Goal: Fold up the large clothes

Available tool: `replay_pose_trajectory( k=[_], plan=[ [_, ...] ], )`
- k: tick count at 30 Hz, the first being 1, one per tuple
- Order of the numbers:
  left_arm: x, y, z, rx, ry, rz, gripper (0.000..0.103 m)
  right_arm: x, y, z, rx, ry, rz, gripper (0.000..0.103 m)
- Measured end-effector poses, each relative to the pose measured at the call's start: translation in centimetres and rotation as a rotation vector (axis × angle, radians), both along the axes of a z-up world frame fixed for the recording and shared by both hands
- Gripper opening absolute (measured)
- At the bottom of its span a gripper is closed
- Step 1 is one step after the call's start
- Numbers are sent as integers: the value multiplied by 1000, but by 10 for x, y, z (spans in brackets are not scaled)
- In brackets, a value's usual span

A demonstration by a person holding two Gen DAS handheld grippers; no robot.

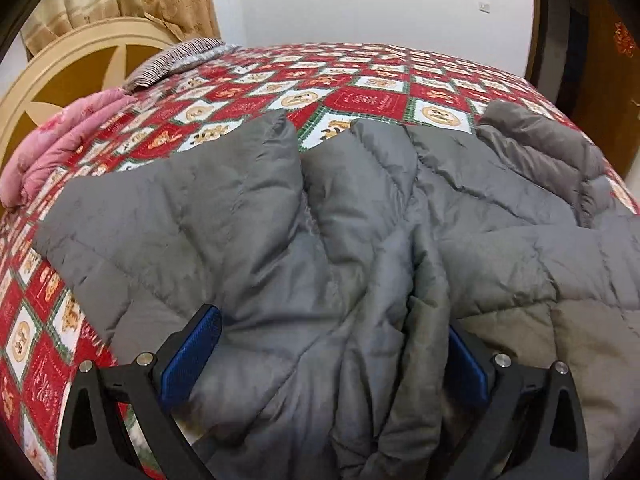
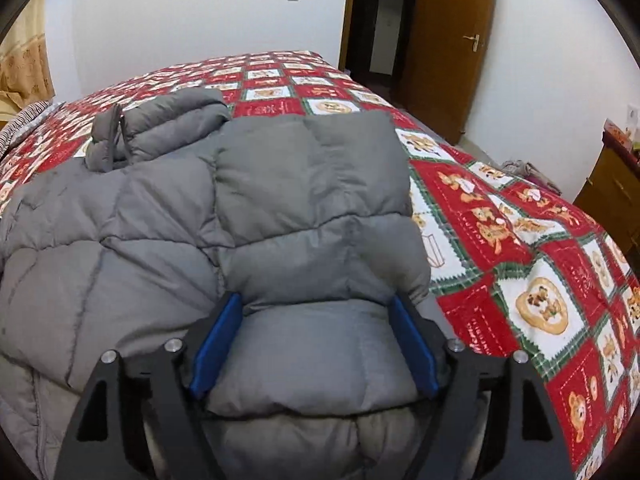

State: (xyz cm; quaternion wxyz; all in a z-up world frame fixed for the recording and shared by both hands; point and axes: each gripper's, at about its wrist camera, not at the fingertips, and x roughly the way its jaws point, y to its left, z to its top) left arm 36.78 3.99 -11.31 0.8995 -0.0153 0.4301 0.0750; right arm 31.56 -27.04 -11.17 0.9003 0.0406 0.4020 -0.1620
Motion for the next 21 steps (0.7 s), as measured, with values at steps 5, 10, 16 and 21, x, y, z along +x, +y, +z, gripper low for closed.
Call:
replay_pose_trajectory(
  k=[5, 10, 16, 21],
  plan=[
    [-39, 54, 39, -87, -94, 7, 102, 4, -6, -1, 6, -5, -4, 85],
    [-65, 185, 59, -166, -221, 459, 102, 0, -3, -3, -2, -5, -5, 85],
    [-43, 282, 7, -456, -74, 744, 102, -1, 1, -3, -23, -2, -11, 86],
    [-17, 267, -3, -309, -39, 718, 102, -2, 1, -3, -28, -2, -13, 86]
  ],
)
